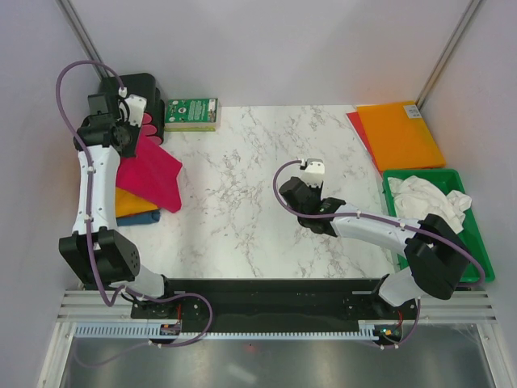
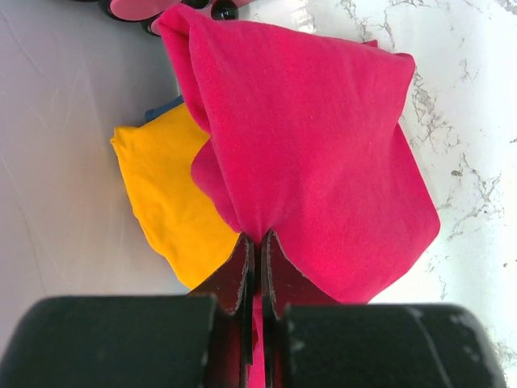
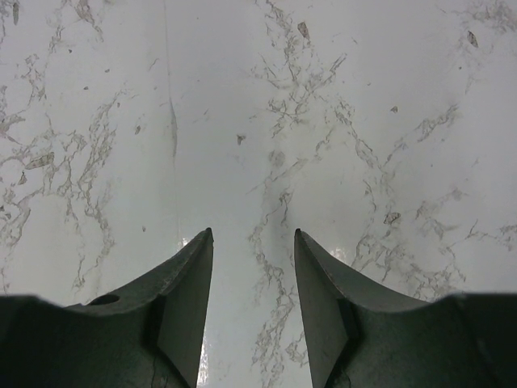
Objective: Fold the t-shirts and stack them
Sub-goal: Neatly place the folded tshirt to the corner
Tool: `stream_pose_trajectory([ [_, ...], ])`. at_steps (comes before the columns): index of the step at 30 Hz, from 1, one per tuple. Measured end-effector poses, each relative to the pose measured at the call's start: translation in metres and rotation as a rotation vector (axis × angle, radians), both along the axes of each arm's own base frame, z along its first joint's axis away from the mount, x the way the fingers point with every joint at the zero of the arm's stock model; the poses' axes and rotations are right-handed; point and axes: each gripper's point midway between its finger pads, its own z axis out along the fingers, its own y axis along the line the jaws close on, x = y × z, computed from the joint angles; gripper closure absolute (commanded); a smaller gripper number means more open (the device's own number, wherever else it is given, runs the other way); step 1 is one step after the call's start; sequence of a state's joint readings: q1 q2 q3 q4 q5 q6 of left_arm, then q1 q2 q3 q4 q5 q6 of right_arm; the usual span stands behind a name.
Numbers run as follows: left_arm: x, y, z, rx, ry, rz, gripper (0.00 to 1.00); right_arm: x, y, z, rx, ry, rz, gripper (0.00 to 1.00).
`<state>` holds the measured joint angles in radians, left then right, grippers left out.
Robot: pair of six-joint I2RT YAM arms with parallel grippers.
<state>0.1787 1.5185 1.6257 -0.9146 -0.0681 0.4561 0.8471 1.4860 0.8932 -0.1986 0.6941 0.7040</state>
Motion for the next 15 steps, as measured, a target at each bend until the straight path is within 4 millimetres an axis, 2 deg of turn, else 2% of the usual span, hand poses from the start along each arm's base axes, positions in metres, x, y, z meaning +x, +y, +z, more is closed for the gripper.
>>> stream_pose_trajectory([
  [8, 0.001, -0.003, 0.004, -0.009, -0.008, -0.015, 0.98, -0.001, 0.002, -0.002, 0.01, 0.007, 0.008, 0.48],
  [11, 0.002, -0.002, 0.017, 0.0, -0.03, -0.019, 0.98, -0.001, 0.003, -0.002, 0.011, 0.009, 0.011, 0.47],
  [15, 0.007, 0.001, 0.051, 0.02, -0.108, -0.02, 0.98, -0.002, 0.004, -0.002, 0.015, 0.012, 0.012, 0.48],
])
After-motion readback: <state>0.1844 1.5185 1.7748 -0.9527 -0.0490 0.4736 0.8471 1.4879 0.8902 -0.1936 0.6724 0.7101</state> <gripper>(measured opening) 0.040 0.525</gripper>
